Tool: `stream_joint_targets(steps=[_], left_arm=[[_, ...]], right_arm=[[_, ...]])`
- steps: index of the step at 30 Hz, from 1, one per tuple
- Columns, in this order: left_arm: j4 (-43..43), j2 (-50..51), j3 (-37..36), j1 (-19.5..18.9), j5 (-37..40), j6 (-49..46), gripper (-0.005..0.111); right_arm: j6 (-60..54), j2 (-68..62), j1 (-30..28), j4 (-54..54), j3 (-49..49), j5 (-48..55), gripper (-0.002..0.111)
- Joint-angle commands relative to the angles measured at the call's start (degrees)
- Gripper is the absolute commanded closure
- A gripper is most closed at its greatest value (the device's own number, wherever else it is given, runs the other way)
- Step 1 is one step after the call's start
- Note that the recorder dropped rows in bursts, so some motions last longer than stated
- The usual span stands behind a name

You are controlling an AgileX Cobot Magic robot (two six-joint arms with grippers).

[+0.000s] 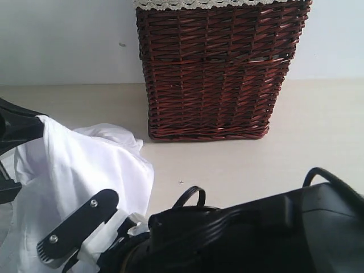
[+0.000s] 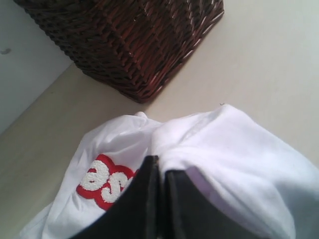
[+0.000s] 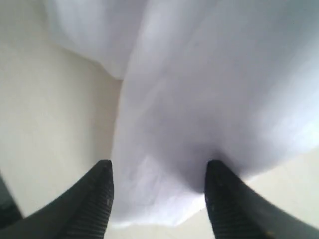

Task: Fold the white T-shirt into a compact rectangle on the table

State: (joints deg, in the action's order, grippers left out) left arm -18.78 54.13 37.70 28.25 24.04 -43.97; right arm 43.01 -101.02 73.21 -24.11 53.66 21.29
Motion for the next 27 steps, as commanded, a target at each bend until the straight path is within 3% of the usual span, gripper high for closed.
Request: stream_joint_targets(steps=[1,5,10,12,19,27], left_arm=[[-1.1,-0.4,0.3,-0.1,-0.2,0.4,0.107],[-1.4,-0.4,0.3,-0.1,0.1,0.4,0.107],[-1.6,-0.4,0.3,-0.1,0.1,0.4,0.107],[-1.6,-0.4,0.3,-0.1,0.0,0.4,0.107],[-1.8,-0.4,0.3,-0.1,0.8,0.4,0.107],[-1.8,-0.4,0.3,-0.1,0.9,0.4,0.107]], right_arm=[[17.1,1.0,-0.1,-17.1,0.0,4.4,0.054],[18.1,1.1,-0.1,-18.1,0.0,4.5,0.054],[20.5,2.5,-0.1,-23.8,0.1,19.6,0.054],[20.9,3.0,-0.1,-24.4,0.1,20.3,0.053],[20.1,1.3,-0.1,-20.8,-0.1,-1.0,0.045],[21.4,0.2,-0.1,-20.2,-0.1,-2.2,0.045]])
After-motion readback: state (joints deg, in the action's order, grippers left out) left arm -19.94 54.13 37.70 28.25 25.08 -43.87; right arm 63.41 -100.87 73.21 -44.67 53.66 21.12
